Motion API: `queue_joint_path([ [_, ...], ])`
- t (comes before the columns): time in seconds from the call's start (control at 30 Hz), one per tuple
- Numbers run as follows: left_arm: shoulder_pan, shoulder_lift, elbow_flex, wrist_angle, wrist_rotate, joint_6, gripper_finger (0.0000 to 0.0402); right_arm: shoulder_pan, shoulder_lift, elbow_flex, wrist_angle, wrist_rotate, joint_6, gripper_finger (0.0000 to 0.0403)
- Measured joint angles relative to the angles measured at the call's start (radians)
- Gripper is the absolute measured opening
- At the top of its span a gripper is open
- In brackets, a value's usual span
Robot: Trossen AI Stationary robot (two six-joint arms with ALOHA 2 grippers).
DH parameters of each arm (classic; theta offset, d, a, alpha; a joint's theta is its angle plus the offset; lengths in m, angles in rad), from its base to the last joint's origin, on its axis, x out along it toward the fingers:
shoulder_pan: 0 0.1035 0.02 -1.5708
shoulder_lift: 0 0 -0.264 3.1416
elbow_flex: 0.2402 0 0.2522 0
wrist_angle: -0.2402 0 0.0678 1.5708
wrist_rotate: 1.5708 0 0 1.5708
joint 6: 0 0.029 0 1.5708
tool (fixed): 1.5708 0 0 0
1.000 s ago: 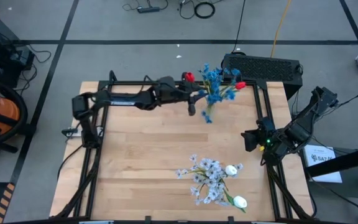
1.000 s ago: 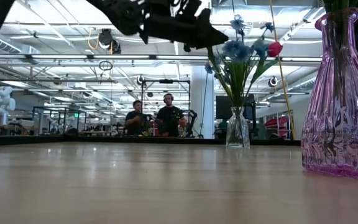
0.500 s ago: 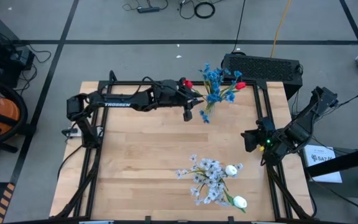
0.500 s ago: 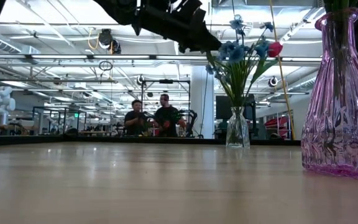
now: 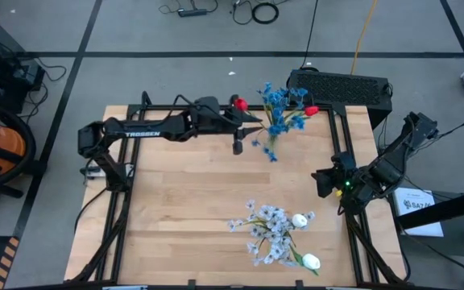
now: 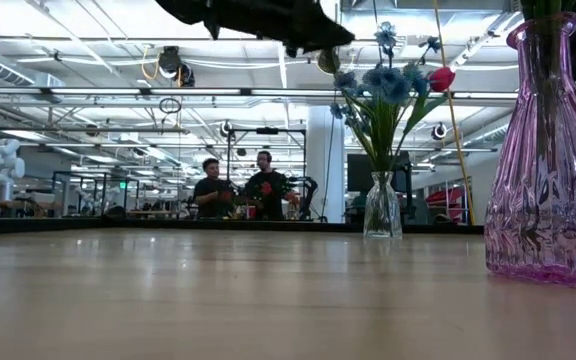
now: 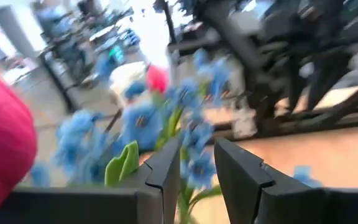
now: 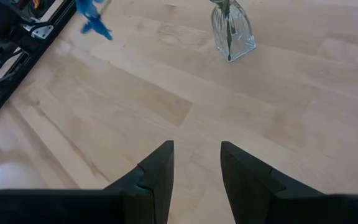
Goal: Sort flowers into vase by color
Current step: Put the red flower into the transparent vase
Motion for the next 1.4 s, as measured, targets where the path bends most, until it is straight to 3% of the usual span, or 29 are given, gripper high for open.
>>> queue_joint_path([
  [0.33, 0.022, -0.015, 0.0, 0.018, 0.344, -0.026, 0.0107, 0.0, 0.0, 0.0, 0.011, 0.0, 0.002, 0.0123],
  [0.53, 0.067, -0.014, 0.0, -0.098, 0.294, -0.025, 0.0107, 0.0, 0.0, 0.0, 0.011, 0.001, 0.005, 0.0123],
  [0.8, 0.097, -0.014, 0.0, -0.011, 0.274, -0.014, 0.0107, 0.0, 0.0, 0.0, 0.028, 0.003, 0.007, 0.0123],
  [1.03, 0.096, -0.014, 0.0, -0.052, 0.442, 0.009, 0.0107, 0.0, 0.0, 0.0, 0.038, 0.004, 0.023, 0.0123],
  [1.23, 0.102, -0.021, 0.0, -0.113, 0.449, 0.011, 0.0094, 0.0, 0.0, 0.0, 0.037, 0.005, 0.039, 0.0123],
  [1.4, 0.106, -0.036, 0.0, -0.159, 0.467, 0.069, 0.0061, 0.0, 0.0, 0.0, 0.037, 0.005, 0.039, 0.0123],
])
